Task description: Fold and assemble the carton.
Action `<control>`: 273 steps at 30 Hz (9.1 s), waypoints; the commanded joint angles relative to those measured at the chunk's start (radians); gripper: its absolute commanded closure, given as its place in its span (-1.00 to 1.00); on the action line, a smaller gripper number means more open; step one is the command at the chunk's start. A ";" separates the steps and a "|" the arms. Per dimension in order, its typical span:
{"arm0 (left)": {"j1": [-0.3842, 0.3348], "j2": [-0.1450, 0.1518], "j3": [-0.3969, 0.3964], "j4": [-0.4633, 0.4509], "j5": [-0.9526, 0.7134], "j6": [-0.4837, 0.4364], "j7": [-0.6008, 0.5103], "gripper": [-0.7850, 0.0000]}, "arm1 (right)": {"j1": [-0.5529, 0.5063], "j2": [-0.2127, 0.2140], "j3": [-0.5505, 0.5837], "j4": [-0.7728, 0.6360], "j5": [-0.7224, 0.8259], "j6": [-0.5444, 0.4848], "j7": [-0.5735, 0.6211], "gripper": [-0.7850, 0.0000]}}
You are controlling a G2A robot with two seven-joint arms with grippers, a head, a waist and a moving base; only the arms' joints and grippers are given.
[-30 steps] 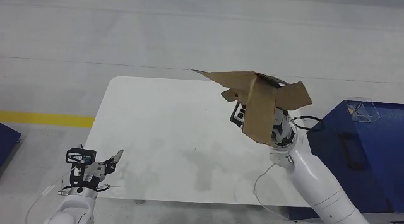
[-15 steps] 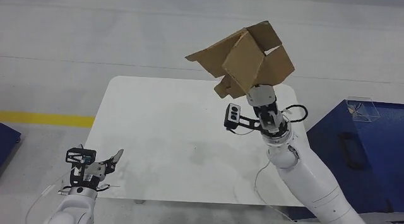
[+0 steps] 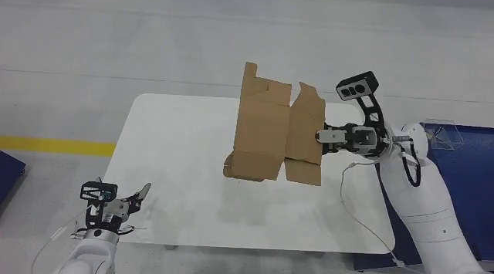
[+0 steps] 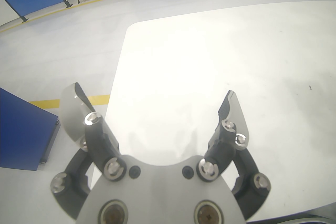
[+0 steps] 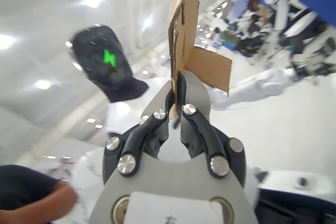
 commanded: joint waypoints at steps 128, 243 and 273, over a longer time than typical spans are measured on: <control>0.000 0.000 0.000 0.000 0.000 0.000 0.000 -1.00 | -0.540 0.170 -0.313 -0.547 1.351 0.672 -0.427 1.00; -0.297 -0.007 0.183 0.124 -2.334 -0.408 -1.138 1.00 | -0.438 0.028 -0.113 -0.166 -0.860 -0.593 -0.796 -1.00; -0.393 -0.097 0.456 0.337 -2.291 -0.809 -1.011 -1.00 | -0.497 -0.043 -0.219 -0.211 -1.252 -0.542 -1.188 1.00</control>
